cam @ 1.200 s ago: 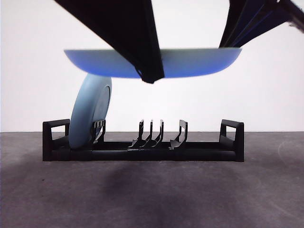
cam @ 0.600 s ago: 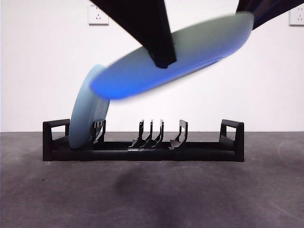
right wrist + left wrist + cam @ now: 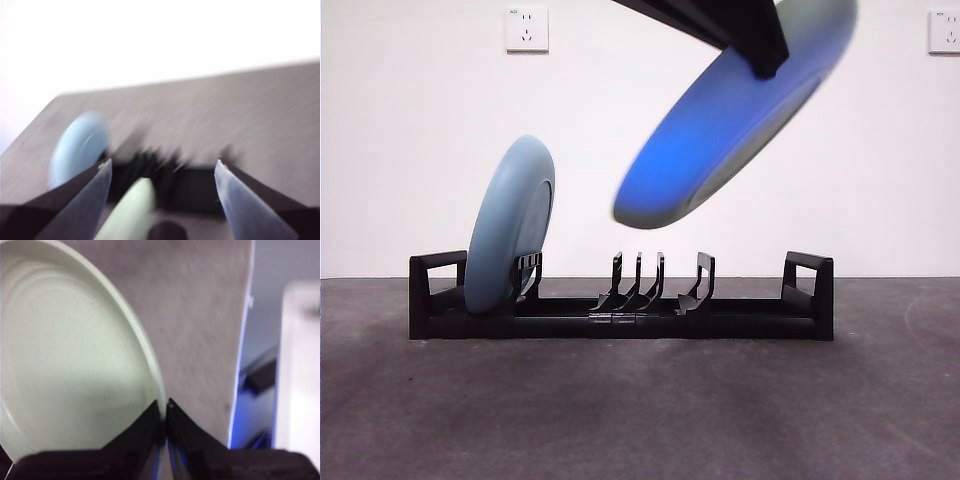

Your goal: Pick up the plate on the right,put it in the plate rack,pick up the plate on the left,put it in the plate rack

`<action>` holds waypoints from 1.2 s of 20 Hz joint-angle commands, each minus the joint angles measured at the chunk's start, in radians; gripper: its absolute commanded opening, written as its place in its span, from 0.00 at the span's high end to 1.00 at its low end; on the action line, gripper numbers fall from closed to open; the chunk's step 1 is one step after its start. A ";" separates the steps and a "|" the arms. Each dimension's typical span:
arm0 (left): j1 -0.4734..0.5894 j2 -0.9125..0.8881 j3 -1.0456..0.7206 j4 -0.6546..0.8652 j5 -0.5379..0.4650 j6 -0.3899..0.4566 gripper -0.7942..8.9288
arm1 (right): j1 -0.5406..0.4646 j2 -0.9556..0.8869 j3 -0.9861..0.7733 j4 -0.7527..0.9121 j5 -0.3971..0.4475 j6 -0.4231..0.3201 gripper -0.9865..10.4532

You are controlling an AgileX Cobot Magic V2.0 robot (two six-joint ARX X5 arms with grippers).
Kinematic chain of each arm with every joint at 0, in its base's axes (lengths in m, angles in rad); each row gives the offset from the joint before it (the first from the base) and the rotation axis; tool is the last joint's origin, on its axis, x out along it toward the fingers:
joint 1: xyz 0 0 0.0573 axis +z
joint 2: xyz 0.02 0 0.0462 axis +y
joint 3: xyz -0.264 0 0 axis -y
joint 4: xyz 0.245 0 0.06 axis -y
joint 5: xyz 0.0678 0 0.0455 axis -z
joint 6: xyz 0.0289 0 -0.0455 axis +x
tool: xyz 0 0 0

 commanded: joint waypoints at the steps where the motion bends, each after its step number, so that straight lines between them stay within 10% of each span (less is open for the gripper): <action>1: 0.083 0.000 -0.003 0.115 0.115 -0.087 0.93 | -0.001 -0.044 -0.002 0.006 0.081 -0.024 0.61; 12: 0.349 0.074 -0.003 0.643 0.453 -0.481 0.93 | 0.000 -0.115 -0.002 0.004 0.120 -0.037 0.61; 24: 0.486 0.268 -0.002 0.900 0.459 -0.644 0.93 | 0.000 -0.111 -0.002 -0.008 0.169 -0.060 0.61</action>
